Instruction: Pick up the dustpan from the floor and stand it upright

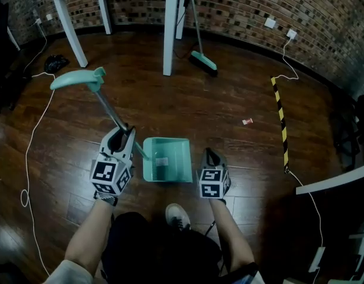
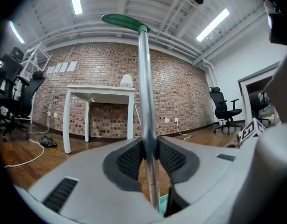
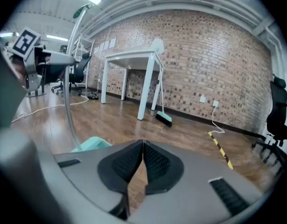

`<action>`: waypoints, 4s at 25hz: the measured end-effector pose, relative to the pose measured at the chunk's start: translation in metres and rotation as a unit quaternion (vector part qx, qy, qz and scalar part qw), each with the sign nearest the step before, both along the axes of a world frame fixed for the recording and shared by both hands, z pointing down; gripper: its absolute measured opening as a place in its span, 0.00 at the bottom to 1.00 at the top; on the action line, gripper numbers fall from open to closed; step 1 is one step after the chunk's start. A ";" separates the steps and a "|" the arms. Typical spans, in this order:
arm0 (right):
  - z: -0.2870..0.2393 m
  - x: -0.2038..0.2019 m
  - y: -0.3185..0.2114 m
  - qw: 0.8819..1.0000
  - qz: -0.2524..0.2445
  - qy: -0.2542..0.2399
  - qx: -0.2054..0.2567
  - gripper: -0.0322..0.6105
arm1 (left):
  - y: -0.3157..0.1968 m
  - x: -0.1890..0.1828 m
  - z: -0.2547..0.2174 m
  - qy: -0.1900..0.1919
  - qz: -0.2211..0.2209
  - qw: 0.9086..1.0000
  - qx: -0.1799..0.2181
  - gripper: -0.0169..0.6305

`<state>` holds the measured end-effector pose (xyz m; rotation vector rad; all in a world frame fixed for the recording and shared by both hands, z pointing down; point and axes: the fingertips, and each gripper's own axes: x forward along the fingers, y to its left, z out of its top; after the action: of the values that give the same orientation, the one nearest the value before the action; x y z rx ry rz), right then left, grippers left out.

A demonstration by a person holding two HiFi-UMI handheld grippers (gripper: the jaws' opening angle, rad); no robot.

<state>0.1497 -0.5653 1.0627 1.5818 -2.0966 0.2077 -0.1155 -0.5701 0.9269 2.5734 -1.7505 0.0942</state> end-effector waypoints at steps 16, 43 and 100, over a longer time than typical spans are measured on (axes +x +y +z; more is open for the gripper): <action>-0.191 -0.015 0.022 0.972 -0.107 -0.016 0.206 0.02 | 0.034 -0.007 -0.039 0.026 -0.049 0.998 0.039 0.22; -0.677 -0.064 0.099 0.969 -0.119 -0.095 0.193 0.02 | 0.132 -0.006 -0.508 -0.021 -0.005 0.999 0.030 0.02; -0.846 0.055 0.584 0.943 -0.128 -0.189 0.241 0.02 | 0.612 0.098 -0.693 -0.007 -0.014 0.992 0.126 0.02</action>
<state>0.2045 0.0186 0.2171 1.5978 -2.7928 -0.1157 -0.0172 0.0418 0.2342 2.7191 -1.9171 -0.1179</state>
